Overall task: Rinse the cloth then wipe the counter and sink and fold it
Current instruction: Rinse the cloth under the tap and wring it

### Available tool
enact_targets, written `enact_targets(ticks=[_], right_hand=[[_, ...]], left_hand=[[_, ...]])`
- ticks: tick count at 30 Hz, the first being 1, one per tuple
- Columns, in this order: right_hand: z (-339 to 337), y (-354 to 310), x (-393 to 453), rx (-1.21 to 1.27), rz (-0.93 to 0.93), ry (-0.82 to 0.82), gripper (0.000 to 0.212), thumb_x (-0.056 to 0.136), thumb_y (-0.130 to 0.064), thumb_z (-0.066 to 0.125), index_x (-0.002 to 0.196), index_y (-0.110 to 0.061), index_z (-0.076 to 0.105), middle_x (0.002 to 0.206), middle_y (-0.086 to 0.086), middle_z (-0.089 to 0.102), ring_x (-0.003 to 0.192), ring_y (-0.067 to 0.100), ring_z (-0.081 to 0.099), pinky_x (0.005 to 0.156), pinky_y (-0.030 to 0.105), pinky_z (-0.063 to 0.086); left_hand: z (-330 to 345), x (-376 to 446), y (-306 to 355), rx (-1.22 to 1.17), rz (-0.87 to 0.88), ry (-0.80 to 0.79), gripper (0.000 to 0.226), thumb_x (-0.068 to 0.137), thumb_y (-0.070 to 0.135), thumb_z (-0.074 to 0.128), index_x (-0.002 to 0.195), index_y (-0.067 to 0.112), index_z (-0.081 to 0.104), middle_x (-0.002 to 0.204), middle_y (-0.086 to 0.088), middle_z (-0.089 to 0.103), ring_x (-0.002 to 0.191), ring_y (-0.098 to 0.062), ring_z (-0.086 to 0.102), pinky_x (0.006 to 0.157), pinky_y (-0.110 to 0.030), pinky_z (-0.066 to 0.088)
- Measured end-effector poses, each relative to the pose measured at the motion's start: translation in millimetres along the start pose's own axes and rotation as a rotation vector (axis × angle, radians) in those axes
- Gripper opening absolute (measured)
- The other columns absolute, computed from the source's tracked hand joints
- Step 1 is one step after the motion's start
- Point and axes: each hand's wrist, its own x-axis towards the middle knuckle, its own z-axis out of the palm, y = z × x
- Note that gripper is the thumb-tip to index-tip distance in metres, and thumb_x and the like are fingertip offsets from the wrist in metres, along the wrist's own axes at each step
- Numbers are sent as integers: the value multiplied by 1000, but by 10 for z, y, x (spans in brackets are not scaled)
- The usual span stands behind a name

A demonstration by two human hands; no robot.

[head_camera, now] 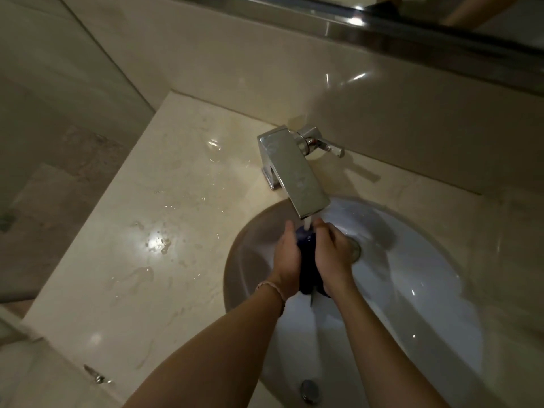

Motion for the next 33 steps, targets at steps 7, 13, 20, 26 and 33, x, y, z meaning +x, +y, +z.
enact_targets(ticks=[7,13,20,26,33], right_hand=[[209,91,0,-442,-150,145,38,100,-46,46,82,-18,65,76,-3,66,73,18,61,62,31,44],[59,203,175,-346,-63,211,43,104,-38,44,86,-7,67,72,2,62,72,19,63,55,21,42],[60,-8,-58,27,-4,44,16,103,-27,49,99,-31,64,101,0,69,88,12,65,74,31,54],[184,9,-249,-133,-120,85,30,104,-42,45,82,-26,58,83,-4,67,81,14,66,73,34,54],[168,-73,-236,-335,-261,145,39,100,-31,52,69,-9,59,64,1,61,62,15,58,57,30,45]], left_hand=[[-43,-123,-109,-82,2,167,38,102,37,54,76,14,70,75,-8,67,76,-24,64,73,-38,54],[-25,-259,-75,52,88,159,50,101,46,57,92,-1,72,75,-10,69,69,-22,65,63,-33,57],[-7,-146,10,113,274,222,48,86,68,57,117,32,63,116,-1,67,106,-18,67,99,-45,55],[-40,-161,8,124,292,82,51,101,54,52,91,6,68,87,-15,70,85,-29,69,81,-47,57],[-67,-152,109,26,124,19,39,97,35,56,67,13,67,67,-3,63,71,-19,59,69,-40,48]])
